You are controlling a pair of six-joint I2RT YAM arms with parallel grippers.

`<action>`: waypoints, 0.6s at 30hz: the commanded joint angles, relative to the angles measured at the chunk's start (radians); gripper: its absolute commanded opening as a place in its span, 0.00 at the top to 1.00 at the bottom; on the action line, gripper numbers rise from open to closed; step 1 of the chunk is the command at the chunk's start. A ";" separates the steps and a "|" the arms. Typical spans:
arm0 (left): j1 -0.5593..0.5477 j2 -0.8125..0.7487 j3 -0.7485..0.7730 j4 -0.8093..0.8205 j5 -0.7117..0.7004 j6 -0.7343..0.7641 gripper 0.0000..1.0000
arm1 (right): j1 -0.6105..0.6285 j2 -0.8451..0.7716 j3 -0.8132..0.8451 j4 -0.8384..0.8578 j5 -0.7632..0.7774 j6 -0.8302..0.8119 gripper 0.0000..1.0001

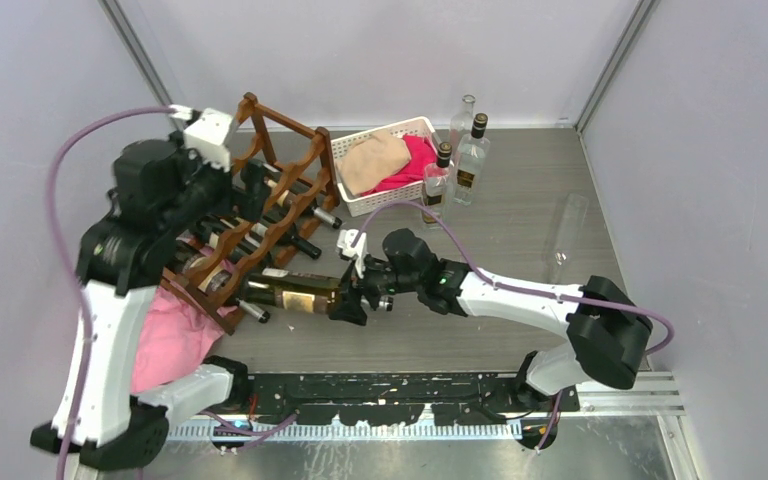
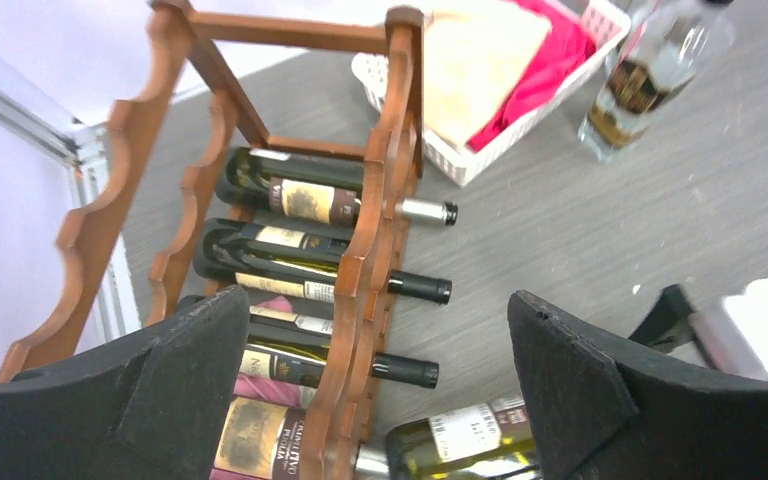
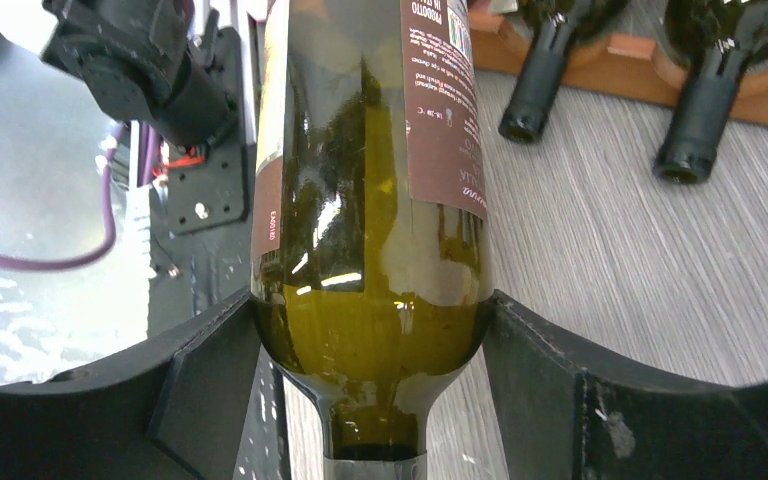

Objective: Put the wine bottle on the wine rack
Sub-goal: Place the wine bottle in the wine rack.

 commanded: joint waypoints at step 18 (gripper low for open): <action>0.001 -0.194 0.015 -0.125 -0.064 -0.184 0.03 | 0.106 0.158 0.270 0.282 0.120 0.248 0.99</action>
